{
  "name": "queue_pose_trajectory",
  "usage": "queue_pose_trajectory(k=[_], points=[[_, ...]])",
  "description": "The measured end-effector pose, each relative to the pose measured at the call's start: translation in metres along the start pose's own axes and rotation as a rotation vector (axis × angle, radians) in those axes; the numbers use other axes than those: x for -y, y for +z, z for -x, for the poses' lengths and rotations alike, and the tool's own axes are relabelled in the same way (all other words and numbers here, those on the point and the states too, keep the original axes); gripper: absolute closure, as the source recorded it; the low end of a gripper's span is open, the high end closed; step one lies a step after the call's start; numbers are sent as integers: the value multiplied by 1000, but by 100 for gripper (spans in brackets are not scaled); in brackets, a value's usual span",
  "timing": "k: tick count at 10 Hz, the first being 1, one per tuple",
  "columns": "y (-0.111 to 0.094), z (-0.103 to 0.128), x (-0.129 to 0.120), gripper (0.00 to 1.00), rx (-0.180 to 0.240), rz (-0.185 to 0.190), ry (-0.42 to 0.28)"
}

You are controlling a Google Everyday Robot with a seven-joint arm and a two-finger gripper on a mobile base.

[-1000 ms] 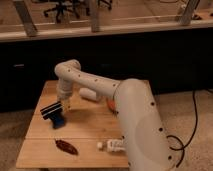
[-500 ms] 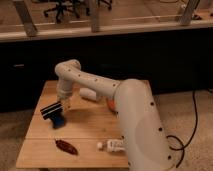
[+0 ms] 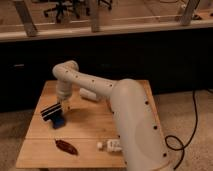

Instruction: Place the eraser on the white sponge

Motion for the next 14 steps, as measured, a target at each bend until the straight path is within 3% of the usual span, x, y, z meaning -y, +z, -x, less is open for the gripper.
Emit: queue_pose_trajectory(k=[10,14], points=[[34,-9,1,96,32,60,9],[37,-8,1,59,40,83,1]])
